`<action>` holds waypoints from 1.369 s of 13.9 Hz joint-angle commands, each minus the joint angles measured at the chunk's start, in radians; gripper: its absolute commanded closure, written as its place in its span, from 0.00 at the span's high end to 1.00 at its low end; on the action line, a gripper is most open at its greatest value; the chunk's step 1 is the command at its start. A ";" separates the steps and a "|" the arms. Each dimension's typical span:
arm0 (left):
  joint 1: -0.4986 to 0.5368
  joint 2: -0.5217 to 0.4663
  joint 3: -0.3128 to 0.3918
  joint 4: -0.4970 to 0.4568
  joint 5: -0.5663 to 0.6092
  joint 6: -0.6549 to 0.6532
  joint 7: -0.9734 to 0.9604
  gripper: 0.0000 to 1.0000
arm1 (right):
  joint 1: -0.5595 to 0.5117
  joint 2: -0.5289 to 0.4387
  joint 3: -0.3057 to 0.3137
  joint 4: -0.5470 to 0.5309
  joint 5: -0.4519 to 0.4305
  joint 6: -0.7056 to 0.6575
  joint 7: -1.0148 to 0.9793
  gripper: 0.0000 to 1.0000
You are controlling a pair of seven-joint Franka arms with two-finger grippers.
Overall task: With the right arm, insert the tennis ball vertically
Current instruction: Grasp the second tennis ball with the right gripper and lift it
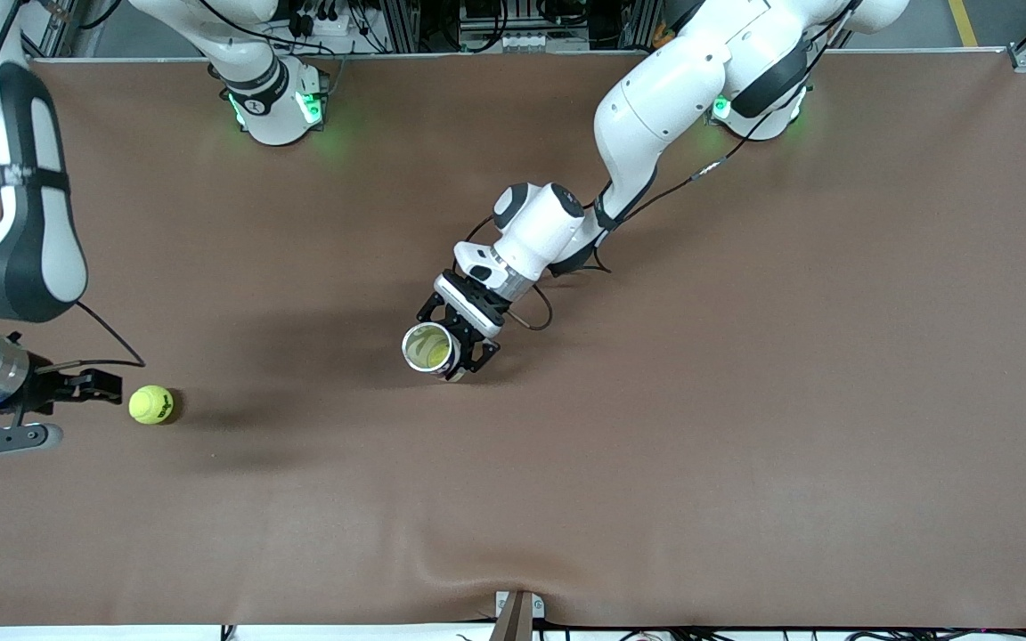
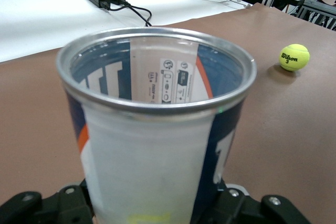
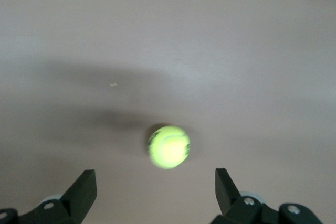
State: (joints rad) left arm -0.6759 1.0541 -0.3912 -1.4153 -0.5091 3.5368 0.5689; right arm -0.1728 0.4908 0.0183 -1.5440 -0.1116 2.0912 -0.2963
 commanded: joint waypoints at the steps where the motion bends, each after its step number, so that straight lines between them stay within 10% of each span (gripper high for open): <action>1: -0.016 0.017 0.006 0.032 -0.020 0.016 -0.006 0.80 | -0.045 -0.003 0.023 -0.112 -0.016 0.128 -0.032 1.00; 17: -0.017 0.006 0.006 0.021 -0.034 0.016 -0.017 0.97 | -0.114 0.140 0.043 -0.285 0.035 0.444 -0.035 1.00; 19: -0.017 0.000 0.006 0.018 -0.040 0.016 -0.017 0.98 | -0.120 0.140 0.049 -0.285 0.035 0.443 -0.037 0.32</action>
State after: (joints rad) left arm -0.6780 1.0543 -0.3909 -1.4127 -0.5130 3.5376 0.5550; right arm -0.2589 0.6264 0.0337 -1.8263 -0.0903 2.5165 -0.3235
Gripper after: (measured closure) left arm 0.026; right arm 0.088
